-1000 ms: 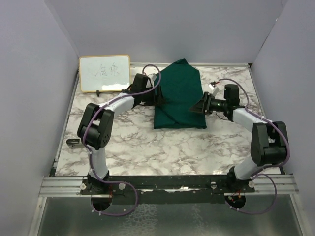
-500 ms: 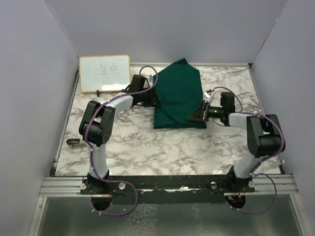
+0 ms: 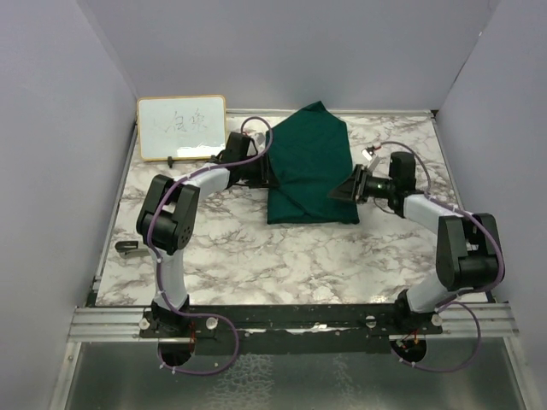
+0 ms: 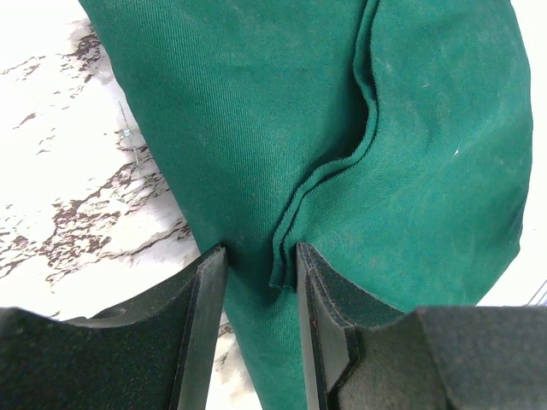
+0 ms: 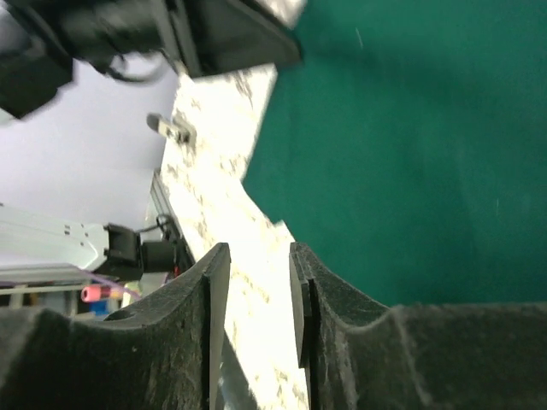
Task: Prepare the surgical pack
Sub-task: Pack the surgical kit at the center of the board.
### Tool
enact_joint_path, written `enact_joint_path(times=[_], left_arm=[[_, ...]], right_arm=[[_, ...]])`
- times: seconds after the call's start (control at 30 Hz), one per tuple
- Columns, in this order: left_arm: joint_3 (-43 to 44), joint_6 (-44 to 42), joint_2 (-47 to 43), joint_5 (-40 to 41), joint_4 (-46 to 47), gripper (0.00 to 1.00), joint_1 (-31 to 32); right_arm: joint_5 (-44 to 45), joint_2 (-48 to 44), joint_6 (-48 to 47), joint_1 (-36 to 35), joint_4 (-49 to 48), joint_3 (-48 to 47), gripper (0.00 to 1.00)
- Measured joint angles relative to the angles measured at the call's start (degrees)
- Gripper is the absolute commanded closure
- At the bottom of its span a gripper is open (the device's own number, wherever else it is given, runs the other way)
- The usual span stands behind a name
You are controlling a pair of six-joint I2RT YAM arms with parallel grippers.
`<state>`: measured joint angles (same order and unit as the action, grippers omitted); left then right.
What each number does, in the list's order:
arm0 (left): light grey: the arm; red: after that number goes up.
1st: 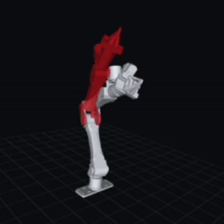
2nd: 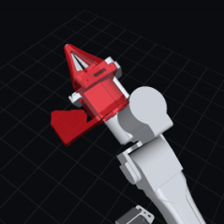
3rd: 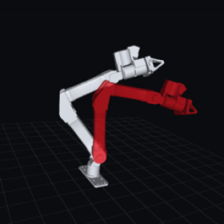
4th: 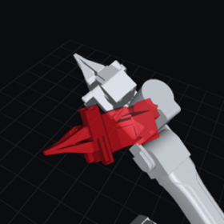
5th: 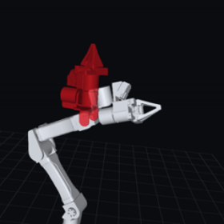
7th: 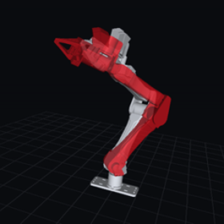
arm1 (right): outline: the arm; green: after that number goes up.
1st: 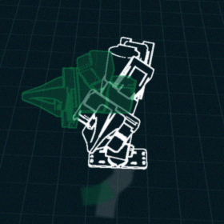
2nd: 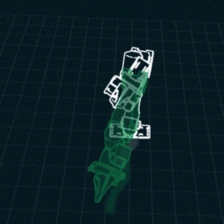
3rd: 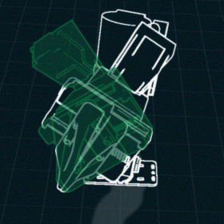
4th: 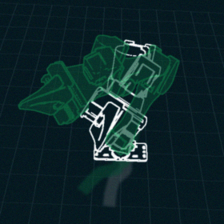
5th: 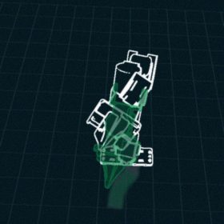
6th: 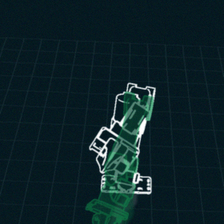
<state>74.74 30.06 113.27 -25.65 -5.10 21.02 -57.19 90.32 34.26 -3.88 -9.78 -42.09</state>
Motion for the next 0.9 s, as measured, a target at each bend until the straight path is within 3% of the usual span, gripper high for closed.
enact_joint_path(times=[0.13, 0.43, 0.57, 0.77, 0.9], left_arm=[[-0.4, 0.0, 0.0, -0.5, 0.7, 0.6, -0.1], [-0.7, 0.0, 0.0, -1.8, 1.0, 0.59, -0.6], [-0.7, 0.1, 0.0, -2.5, 1.0, 0.59, -1.0], [-0.7, 0.7, 0.8, -3.9, 1.6, 0.59, -1.3], [-0.7, 0.9, 1.0, -4.5, 1.9, 0.59, -1.5]], right_arm=[[1.1, 1.7, -1.0, 0.1, 3.0, -11.5, 0.56], [7.4, 19.4, -6.0, 0.1, 12.6, -36.6, 0.52], [6.8, 26.3, -7.4, -0.3, 15.4, -43.1, 0.54], [6.1, 33.6, -9.8, -3.8, 19.1, -48.6, 0.69], [5.2, 38.9, -10.7, -5.4, 22.1, -54.0, 0.71]])
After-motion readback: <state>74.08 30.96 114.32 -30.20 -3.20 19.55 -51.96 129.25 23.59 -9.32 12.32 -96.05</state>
